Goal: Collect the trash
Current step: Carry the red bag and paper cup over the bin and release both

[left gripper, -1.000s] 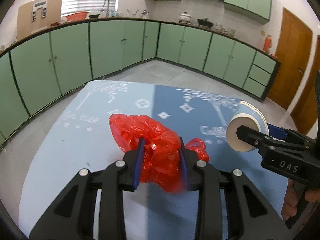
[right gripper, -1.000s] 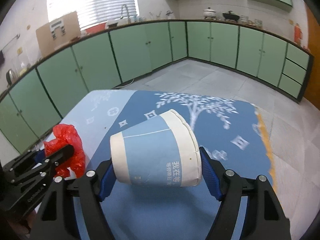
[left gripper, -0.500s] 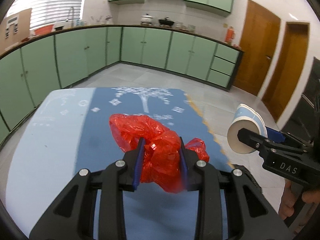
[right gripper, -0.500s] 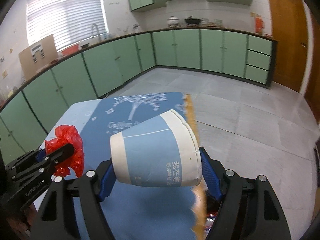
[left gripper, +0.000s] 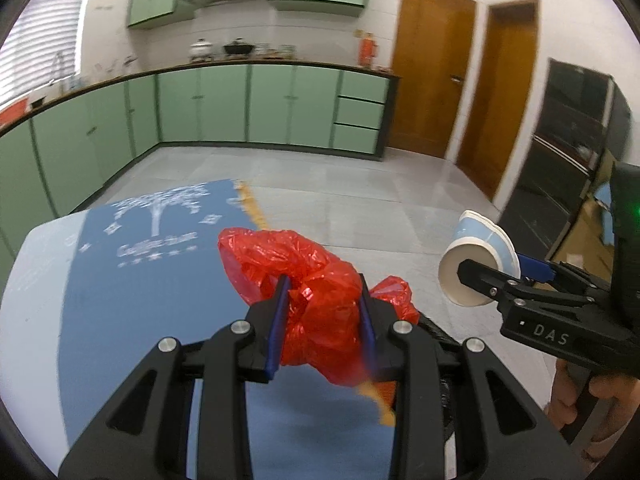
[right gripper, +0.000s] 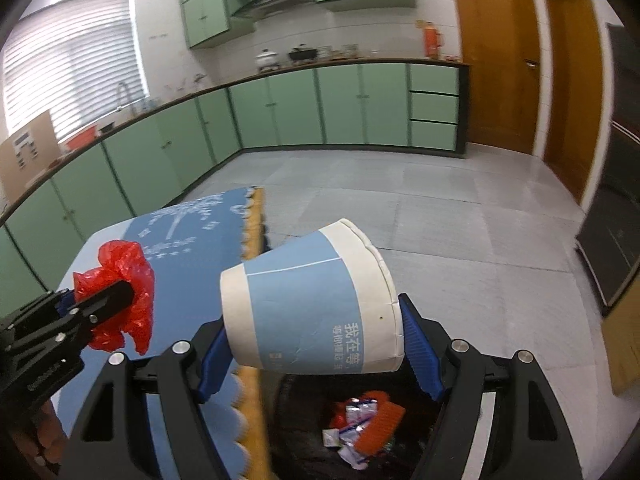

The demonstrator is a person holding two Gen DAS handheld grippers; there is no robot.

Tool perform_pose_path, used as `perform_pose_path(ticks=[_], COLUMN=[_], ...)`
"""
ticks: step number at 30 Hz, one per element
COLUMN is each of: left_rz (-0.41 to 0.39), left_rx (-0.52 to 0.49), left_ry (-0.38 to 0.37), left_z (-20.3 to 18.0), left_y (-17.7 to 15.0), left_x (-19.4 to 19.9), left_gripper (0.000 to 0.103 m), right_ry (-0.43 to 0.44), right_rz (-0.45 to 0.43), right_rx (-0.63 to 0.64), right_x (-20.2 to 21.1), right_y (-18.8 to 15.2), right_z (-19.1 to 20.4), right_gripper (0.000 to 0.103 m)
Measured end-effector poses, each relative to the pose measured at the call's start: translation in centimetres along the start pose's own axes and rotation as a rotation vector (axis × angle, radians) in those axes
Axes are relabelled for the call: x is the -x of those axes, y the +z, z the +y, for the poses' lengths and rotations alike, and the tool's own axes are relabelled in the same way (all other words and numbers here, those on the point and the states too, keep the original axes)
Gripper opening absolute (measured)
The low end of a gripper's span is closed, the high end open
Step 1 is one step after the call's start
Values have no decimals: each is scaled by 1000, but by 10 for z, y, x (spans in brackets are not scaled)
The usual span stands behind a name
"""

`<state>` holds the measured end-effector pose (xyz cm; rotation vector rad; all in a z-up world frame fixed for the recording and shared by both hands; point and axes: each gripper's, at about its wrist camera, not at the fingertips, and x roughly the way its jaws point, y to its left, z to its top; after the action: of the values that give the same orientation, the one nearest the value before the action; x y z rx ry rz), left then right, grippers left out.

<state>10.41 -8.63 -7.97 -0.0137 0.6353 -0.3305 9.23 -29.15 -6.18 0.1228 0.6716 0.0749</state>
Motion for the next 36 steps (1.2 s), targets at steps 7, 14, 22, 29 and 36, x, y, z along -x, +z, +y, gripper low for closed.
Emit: perform_pose_path(ticks=[7,14,22,29,36], left_rz=[21,66,148,159,125], left_rx=[-63,-111,-134,-115,-71], left_ry=[-80,-149,-203,-202,-179], left_z=[-42,-75,-91,-84,-68], left_y=[-3,-11,-26,-25,-18], left_x=[-25,-49,-75,-78,-66], left_gripper=[30,30,38,58,62], right_ry=[-86,-149,-177,-179,-169], right_rz=[16,36,41,44,54], right_rx=[-45,-99,-127,-138,-131], right_x=[7,15,18,15,12], right_y=[-19,-37,-45,-46,-48], right_z=[-51,-91,-109,-110,-106], right_gripper=[74,74,74,74,74])
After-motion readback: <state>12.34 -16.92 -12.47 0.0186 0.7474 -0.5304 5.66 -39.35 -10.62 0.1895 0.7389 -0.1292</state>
